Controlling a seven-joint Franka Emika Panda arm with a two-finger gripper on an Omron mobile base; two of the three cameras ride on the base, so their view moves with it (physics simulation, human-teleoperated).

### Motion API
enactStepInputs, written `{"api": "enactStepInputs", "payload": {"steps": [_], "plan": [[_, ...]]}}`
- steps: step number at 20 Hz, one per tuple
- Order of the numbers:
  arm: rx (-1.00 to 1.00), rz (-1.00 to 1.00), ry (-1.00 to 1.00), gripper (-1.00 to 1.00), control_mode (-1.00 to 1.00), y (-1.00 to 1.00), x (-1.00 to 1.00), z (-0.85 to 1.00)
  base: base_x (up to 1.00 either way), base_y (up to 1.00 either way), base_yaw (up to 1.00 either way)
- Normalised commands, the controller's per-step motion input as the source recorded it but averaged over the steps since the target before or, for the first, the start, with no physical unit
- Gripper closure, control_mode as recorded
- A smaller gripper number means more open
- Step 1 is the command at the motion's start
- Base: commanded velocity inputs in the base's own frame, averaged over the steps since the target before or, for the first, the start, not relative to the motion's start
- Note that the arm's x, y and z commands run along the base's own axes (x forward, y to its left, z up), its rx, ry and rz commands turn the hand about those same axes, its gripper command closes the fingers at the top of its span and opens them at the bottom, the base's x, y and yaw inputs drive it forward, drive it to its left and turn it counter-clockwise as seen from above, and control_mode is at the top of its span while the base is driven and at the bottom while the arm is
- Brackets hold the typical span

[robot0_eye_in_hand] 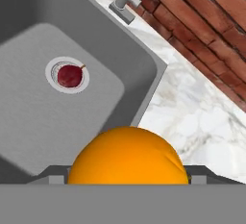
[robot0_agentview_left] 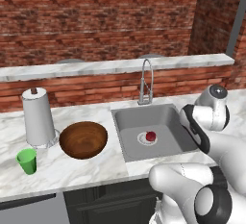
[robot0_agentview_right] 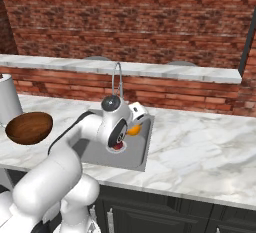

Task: Remove the orange and pear from the sink. Then move the bowl and cup from the counter to the sink for washing.

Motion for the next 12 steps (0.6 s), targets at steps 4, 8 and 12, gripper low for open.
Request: {"api": "enactStepInputs", "payload": {"steps": [4,8,12], "plan": [[-0.03,-0.02,-0.04,1.00,-1.00,-0.22,0.00,0.05,0.00,0.00,0.00],[0.00,-0.05,0.00,1.00,-1.00,-0.29,0.00,0.02,0.00,0.00,0.00],[0.00,-0.06,0.00,1.00,-1.00,-0.27,0.00,0.01,0.00,0.00,0.00]]}}
